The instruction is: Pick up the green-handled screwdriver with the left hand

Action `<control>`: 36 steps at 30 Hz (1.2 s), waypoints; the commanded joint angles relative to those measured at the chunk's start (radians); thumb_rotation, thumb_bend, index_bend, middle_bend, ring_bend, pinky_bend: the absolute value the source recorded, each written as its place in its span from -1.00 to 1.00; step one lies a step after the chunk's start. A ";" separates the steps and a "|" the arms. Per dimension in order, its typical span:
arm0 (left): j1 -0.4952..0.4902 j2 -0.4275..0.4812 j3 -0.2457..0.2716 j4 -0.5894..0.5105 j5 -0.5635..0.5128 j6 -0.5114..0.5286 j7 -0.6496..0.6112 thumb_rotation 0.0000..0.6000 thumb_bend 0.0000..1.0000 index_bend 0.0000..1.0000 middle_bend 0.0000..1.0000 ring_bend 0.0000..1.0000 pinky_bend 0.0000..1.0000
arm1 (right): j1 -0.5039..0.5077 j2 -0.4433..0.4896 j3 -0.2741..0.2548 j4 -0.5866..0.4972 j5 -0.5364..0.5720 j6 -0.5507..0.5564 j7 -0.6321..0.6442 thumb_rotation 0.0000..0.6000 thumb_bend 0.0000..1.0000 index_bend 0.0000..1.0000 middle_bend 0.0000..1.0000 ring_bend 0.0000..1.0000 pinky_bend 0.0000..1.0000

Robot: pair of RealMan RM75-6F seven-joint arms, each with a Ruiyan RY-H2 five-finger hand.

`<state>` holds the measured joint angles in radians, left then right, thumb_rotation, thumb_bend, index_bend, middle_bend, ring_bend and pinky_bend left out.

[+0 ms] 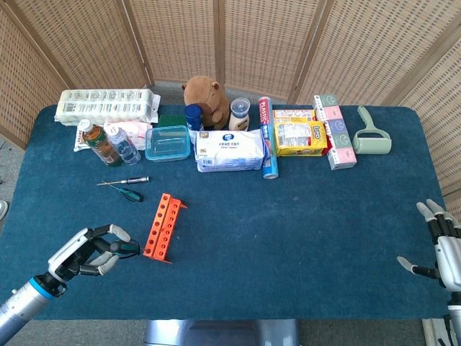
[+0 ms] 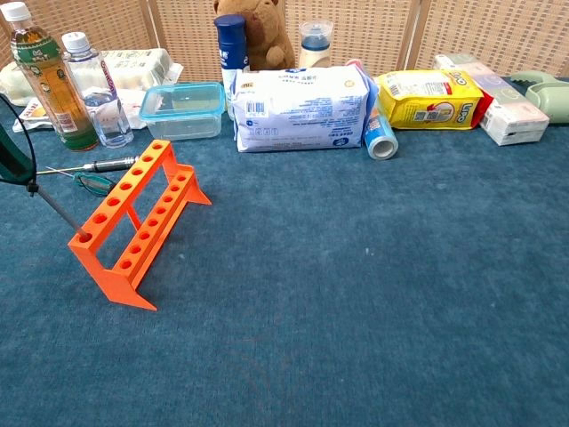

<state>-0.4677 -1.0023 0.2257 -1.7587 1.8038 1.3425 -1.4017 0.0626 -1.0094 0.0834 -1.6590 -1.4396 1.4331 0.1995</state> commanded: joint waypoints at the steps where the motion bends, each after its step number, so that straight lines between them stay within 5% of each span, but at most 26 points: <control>1: 0.000 -0.017 -0.001 0.019 -0.009 -0.011 -0.003 1.00 -0.01 0.01 0.89 0.75 0.99 | 0.000 0.000 0.000 0.000 0.000 0.000 0.001 1.00 -0.66 -0.93 -1.00 -1.00 -1.00; 12: -0.002 -0.052 -0.003 0.058 -0.001 -0.024 0.038 1.00 -0.02 -0.01 0.89 0.75 0.99 | 0.000 0.002 0.001 0.001 0.001 0.000 0.005 1.00 -0.66 -0.93 -1.00 -1.00 -1.00; 17: 0.005 -0.060 -0.001 0.071 0.017 -0.001 0.062 1.00 -0.07 -0.45 0.89 0.75 0.99 | -0.001 0.002 0.000 0.001 0.000 0.000 0.007 1.00 -0.66 -0.93 -1.00 -1.00 -1.00; 22: 0.007 -0.064 -0.004 0.071 0.016 0.012 0.063 1.00 -0.09 -0.63 0.89 0.75 0.99 | -0.001 0.003 0.000 0.001 -0.001 0.000 0.008 1.00 -0.66 -0.93 -1.00 -1.00 -1.00; 36: 0.013 -0.063 -0.003 0.065 0.017 0.038 0.065 1.00 -0.09 -0.68 0.89 0.75 0.99 | -0.001 0.004 0.000 0.001 0.000 -0.001 0.009 1.00 -0.66 -0.93 -1.00 -1.00 -1.00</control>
<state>-0.4562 -1.0657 0.2230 -1.6921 1.8205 1.3778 -1.3374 0.0619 -1.0059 0.0835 -1.6584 -1.4399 1.4319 0.2082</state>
